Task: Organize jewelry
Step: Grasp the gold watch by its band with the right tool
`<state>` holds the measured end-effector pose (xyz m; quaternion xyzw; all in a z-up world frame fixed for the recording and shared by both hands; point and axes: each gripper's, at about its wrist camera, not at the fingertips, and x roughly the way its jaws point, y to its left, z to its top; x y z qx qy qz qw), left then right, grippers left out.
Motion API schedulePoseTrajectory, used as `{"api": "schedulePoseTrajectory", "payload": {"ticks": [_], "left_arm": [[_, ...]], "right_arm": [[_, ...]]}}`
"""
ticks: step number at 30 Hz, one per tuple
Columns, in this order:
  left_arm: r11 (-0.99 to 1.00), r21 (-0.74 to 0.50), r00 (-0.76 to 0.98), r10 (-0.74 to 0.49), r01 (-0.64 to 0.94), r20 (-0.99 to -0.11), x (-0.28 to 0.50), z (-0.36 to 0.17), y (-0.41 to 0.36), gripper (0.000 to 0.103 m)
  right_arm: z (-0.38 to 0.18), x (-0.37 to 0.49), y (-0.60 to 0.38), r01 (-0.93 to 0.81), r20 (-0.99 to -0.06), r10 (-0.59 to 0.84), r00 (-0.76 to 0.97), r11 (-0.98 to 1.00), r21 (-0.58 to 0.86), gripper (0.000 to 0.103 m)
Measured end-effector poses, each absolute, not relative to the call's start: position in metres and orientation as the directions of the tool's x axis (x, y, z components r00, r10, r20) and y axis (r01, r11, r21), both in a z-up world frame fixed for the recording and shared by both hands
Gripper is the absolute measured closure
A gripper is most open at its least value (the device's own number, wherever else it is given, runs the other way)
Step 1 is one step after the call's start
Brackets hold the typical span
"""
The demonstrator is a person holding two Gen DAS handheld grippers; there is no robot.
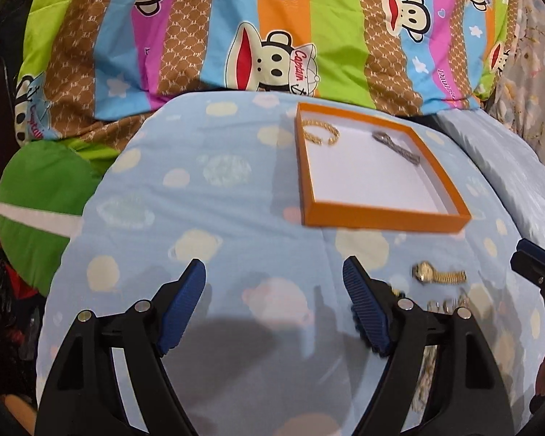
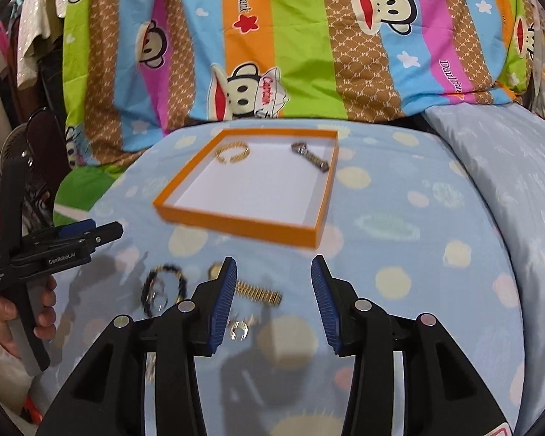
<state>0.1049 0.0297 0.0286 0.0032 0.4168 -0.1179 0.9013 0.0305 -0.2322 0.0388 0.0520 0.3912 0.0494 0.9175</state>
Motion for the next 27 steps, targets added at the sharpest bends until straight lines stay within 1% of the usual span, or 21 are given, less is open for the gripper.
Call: {"api": "schedulePoseTrajectory", "payload": {"ticks": [6, 9, 13, 19, 21, 23, 27], "left_arm": [[0.967, -0.097, 0.599, -0.222, 0.234, -0.769, 0.071, 0.016, 0.019, 0.027], [0.967, -0.080, 0.599, -0.215, 0.243, -0.771, 0.056, 0.012, 0.012, 0.027], [0.965, -0.094, 0.585, -0.225, 0.246, -0.779, 0.046, 0.008, 0.007, 0.027], [0.958, -0.111, 0.578, -0.249, 0.264, -0.777, 0.037, 0.010, 0.003, 0.027], [0.953, -0.123, 0.569, -0.267, 0.278, -0.778, 0.033, 0.011, -0.001, 0.024], [0.944, -0.130, 0.558, -0.287, 0.304, -0.779, 0.028, 0.012, -0.008, 0.021], [0.926, -0.146, 0.535, -0.325, 0.349, -0.780, 0.023, 0.012, -0.022, 0.021]], "right_arm": [[0.016, 0.005, -0.213, -0.067, -0.750, 0.128, 0.649, 0.992, 0.111, 0.060], [0.006, -0.004, -0.206, -0.083, -0.760, 0.154, 0.632, 0.988, 0.132, 0.060], [0.001, -0.005, -0.199, -0.093, -0.762, 0.154, 0.629, 0.988, 0.124, 0.060], [0.011, 0.017, -0.199, -0.121, -0.738, 0.128, 0.663, 0.991, 0.063, 0.060], [0.011, 0.030, -0.198, -0.134, -0.737, 0.119, 0.665, 0.990, 0.040, 0.060], [0.009, 0.043, -0.198, -0.147, -0.743, 0.129, 0.657, 0.988, 0.042, 0.060], [0.003, 0.062, -0.195, -0.183, -0.754, 0.167, 0.635, 0.981, 0.063, 0.061]]}}
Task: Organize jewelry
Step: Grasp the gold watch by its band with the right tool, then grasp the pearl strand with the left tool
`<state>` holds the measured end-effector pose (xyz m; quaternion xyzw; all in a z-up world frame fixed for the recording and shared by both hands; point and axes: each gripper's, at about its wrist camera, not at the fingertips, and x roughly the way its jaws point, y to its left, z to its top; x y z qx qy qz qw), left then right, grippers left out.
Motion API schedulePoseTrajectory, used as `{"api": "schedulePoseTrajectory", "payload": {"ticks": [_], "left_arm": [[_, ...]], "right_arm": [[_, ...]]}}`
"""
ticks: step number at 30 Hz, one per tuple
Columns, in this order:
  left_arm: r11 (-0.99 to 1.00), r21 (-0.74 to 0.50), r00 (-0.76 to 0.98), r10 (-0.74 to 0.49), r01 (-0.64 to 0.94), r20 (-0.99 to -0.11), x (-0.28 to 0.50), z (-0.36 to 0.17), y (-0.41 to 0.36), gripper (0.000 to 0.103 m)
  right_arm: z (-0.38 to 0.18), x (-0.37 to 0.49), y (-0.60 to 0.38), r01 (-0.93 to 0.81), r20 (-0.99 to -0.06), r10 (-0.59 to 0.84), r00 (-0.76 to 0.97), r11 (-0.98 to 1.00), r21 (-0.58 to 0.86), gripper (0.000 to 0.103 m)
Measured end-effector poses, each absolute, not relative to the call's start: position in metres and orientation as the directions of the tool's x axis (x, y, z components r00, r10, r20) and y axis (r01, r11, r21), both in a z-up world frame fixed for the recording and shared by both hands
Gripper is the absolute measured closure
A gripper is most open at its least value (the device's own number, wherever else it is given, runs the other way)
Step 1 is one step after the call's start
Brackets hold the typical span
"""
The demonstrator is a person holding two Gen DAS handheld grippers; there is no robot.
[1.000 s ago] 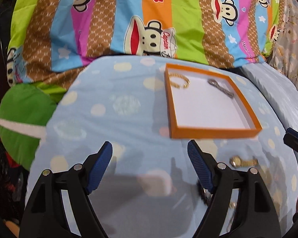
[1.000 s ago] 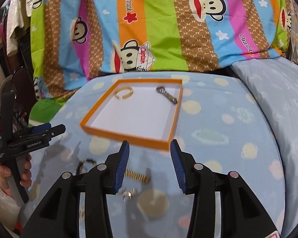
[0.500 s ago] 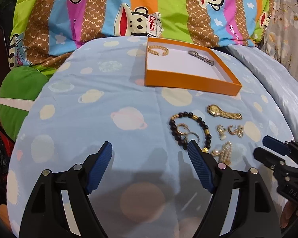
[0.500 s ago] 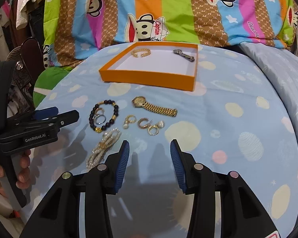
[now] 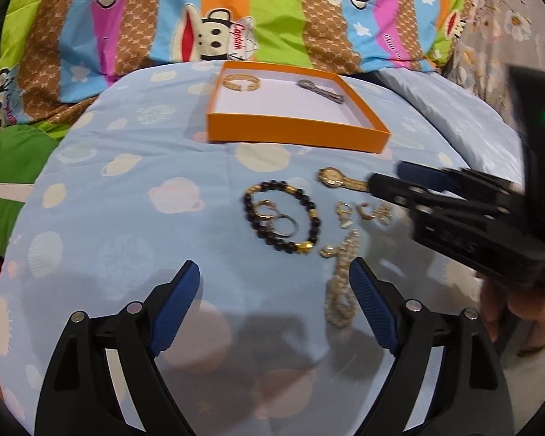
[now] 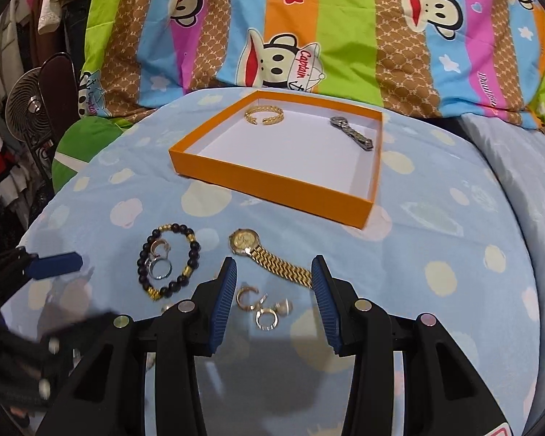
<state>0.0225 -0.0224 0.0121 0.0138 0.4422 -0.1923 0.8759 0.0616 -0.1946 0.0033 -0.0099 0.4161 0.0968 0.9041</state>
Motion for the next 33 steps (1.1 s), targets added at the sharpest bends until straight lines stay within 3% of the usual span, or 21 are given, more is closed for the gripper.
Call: {"api": "schedulePoseTrajectory", "payload": {"ticks": [4, 13, 17, 22, 30, 33], "left_arm": [[0.902, -0.183, 0.475, -0.368, 0.391, -0.799, 0.023, 0.004, -0.040, 0.021], [0.900, -0.123, 0.492, -0.339, 0.419, -0.802, 0.028, -0.007, -0.056, 0.026], [0.909, -0.055, 0.529, -0.289, 0.413, -0.798, 0.033, -0.009, -0.059, 0.037], [0.914, -0.028, 0.545, -0.266, 0.405, -0.795, 0.036, -0.010, -0.058, 0.043], [0.933, -0.062, 0.557, -0.264, 0.354, -0.787, 0.044, -0.008, -0.042, 0.067], [0.934, -0.105, 0.547, -0.289, 0.343, -0.786, 0.048, -0.007, -0.034, 0.071]], "right_arm": [[-0.001, 0.077, -0.191, -0.242, -0.764, 0.203, 0.613, 0.968, 0.064, 0.061], [-0.016, 0.104, -0.180, -0.362, -0.803, 0.254, 0.539, 0.931, 0.052, 0.061], [-0.019, 0.104, -0.181, -0.354, -0.799, 0.257, 0.544, 0.933, 0.059, 0.077], [-0.019, 0.096, -0.198, -0.237, -0.796, 0.214, 0.566, 0.967, 0.091, 0.082], [-0.019, 0.063, -0.227, 0.006, -0.796, 0.120, 0.593, 0.988, 0.153, 0.082], [-0.018, 0.051, -0.227, 0.066, -0.800, 0.076, 0.595, 0.988, 0.142, 0.082]]}}
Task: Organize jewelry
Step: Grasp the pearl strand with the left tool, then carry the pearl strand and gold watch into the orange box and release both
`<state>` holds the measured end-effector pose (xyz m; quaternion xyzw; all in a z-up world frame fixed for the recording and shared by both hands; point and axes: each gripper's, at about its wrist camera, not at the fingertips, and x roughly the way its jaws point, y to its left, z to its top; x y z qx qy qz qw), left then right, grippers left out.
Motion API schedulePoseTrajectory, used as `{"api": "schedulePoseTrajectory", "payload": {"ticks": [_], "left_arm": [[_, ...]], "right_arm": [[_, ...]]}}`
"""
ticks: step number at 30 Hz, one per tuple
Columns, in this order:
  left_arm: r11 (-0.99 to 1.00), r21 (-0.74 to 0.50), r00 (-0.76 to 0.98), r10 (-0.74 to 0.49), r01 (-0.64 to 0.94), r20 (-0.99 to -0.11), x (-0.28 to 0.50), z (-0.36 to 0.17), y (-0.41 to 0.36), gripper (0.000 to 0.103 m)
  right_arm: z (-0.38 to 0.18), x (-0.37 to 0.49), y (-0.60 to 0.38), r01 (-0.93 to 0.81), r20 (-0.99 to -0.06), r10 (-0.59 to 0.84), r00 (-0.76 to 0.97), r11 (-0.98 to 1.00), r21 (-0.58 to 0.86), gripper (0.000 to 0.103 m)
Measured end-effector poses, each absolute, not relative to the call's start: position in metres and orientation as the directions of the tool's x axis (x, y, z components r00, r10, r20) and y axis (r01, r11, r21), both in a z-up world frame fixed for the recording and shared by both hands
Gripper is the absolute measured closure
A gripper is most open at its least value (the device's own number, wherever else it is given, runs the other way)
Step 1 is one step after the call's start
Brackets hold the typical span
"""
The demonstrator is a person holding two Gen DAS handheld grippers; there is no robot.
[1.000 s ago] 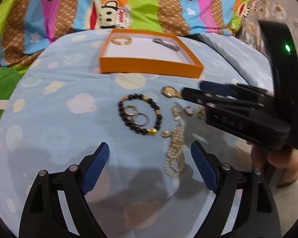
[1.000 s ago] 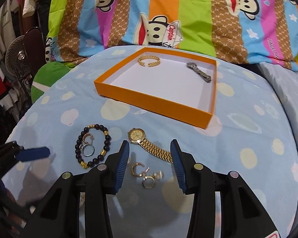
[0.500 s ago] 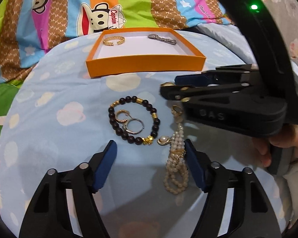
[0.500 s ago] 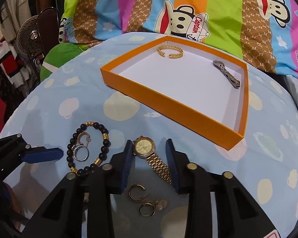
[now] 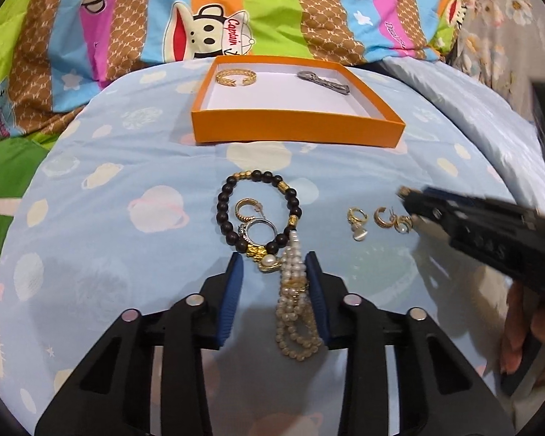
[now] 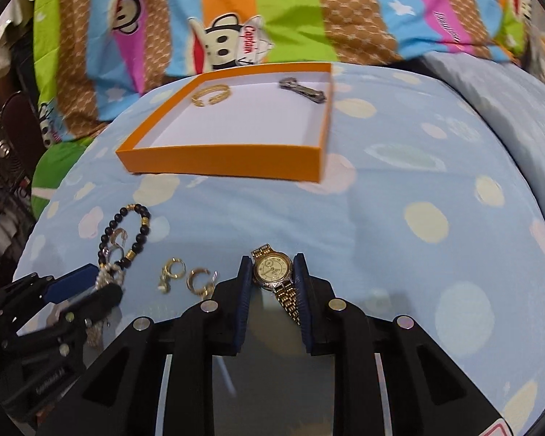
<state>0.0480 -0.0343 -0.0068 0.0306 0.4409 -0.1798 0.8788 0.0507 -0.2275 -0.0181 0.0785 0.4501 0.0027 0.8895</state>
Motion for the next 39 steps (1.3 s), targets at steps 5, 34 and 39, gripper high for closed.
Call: {"api": "schedulePoseTrajectory", "payload": {"ticks": [5, 34, 39], "left_arm": [[0.922, -0.182, 0.517, -0.347, 0.342, -0.782, 0.052, -0.007, -0.020, 0.078], [0.915, -0.170, 0.568, -0.364, 0.366, -0.738, 0.056, 0.040, -0.018, 0.080], [0.926, -0.145, 0.629, -0.346, 0.349, -0.696, 0.078, 0.062, -0.014, 0.080]], "right_arm": [[-0.017, 0.038, -0.228, 0.108, -0.800, 0.060, 0.597, 0.982, 0.154, 0.082], [0.044, 0.029, -0.236, 0.121, -0.675, 0.048, 0.736, 0.972, 0.201, 0.082], [0.054, 0.048, -0.243, 0.115, -0.653, 0.068, 0.755, 0.965, 0.234, 0.082]]}}
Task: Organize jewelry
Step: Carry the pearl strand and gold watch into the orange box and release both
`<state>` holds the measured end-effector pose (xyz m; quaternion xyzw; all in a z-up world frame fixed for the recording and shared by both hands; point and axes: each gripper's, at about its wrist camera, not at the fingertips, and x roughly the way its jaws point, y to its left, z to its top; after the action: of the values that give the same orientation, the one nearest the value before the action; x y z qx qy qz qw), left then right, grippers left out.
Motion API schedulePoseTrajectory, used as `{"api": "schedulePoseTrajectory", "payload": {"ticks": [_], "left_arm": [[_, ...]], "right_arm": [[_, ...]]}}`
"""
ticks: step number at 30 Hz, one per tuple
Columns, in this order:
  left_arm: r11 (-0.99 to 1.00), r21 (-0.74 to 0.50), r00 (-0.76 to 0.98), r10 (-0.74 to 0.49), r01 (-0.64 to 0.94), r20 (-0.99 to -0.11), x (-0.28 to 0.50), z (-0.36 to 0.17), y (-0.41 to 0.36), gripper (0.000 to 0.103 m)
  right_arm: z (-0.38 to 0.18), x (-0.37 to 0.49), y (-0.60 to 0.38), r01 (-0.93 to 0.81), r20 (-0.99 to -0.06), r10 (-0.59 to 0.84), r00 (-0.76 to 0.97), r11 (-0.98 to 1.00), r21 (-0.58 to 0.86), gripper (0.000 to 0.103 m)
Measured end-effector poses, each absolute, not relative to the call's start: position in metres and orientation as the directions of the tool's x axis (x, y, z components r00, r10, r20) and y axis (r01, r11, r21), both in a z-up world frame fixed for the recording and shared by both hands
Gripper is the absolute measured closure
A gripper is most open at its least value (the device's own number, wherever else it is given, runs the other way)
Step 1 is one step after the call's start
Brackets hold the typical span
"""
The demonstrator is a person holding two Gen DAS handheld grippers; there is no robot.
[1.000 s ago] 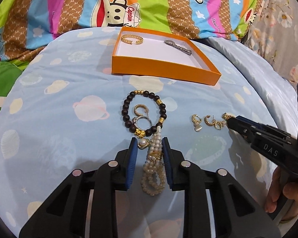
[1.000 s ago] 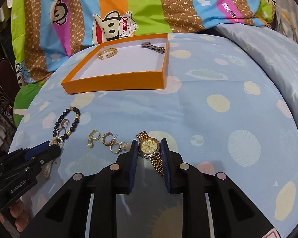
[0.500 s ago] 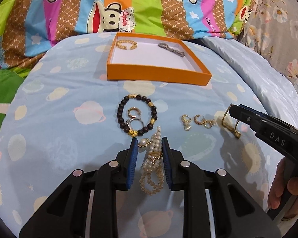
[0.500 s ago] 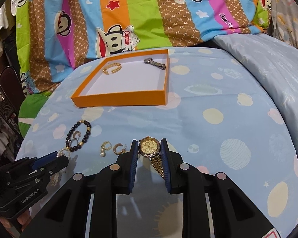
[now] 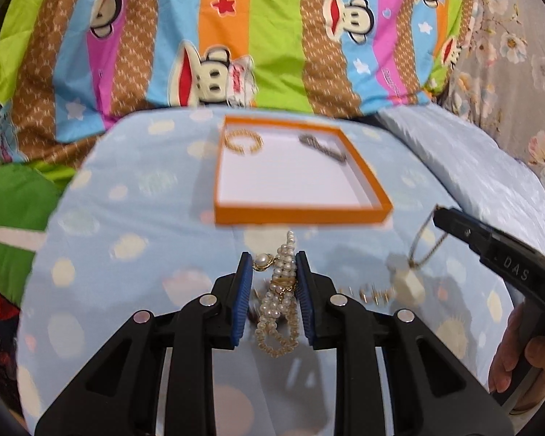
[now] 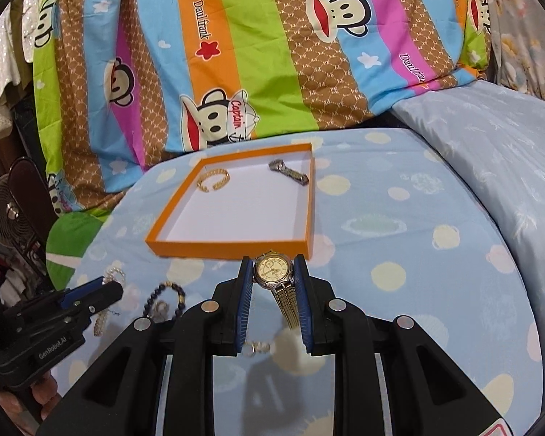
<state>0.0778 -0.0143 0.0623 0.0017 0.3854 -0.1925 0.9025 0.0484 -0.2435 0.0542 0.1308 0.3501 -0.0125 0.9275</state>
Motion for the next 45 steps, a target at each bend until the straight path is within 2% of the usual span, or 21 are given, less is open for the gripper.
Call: {"api": "schedulePoseTrajectory", "payload": {"ticks": [6, 14, 27, 37, 40, 41, 42, 45], "left_arm": [[0.935, -0.132, 0.677, -0.331, 0.329, -0.658, 0.121, 0.081, -0.015, 0.080], [0.940, -0.115, 0.677, -0.312, 0.320, -0.667, 0.184, 0.075, -0.035, 0.080], [0.945, -0.135, 0.586, -0.293, 0.299, -0.756, 0.254, 0.019, -0.059, 0.079], [0.947, -0.129, 0.568, -0.281, 0.293, -0.774, 0.279, 0.008, -0.066, 0.079], [0.946, -0.123, 0.587, -0.284, 0.299, -0.758, 0.278, 0.010, -0.068, 0.071], [0.948, -0.120, 0.600, -0.281, 0.294, -0.749, 0.277, 0.011, -0.067, 0.062], [0.950, -0.116, 0.619, -0.277, 0.289, -0.735, 0.276, 0.014, -0.066, 0.058], [0.949, -0.124, 0.655, -0.292, 0.291, -0.697, 0.270, 0.028, -0.060, 0.058]], "right_arm": [[0.061, 0.082, -0.252, 0.107, -0.641, 0.092, 0.762, 0.959, 0.264, 0.082], [0.064, 0.135, -0.251, 0.083, -0.639, 0.123, 0.760, 0.956, 0.282, 0.082], [0.007, 0.217, -0.254, 0.156, -0.763, 0.077, 0.642, 0.961, 0.229, 0.082], [-0.009, 0.247, -0.249, 0.154, -0.795, 0.029, 0.606, 0.976, 0.153, 0.080], [-0.008, 0.248, -0.248, 0.148, -0.785, 0.024, 0.619, 0.978, 0.147, 0.076], [-0.008, 0.247, -0.249, 0.147, -0.780, 0.029, 0.625, 0.977, 0.154, 0.076], [-0.005, 0.245, -0.250, 0.149, -0.772, 0.031, 0.635, 0.976, 0.162, 0.076], [0.008, 0.235, -0.256, 0.148, -0.740, 0.034, 0.672, 0.973, 0.179, 0.076]]}}
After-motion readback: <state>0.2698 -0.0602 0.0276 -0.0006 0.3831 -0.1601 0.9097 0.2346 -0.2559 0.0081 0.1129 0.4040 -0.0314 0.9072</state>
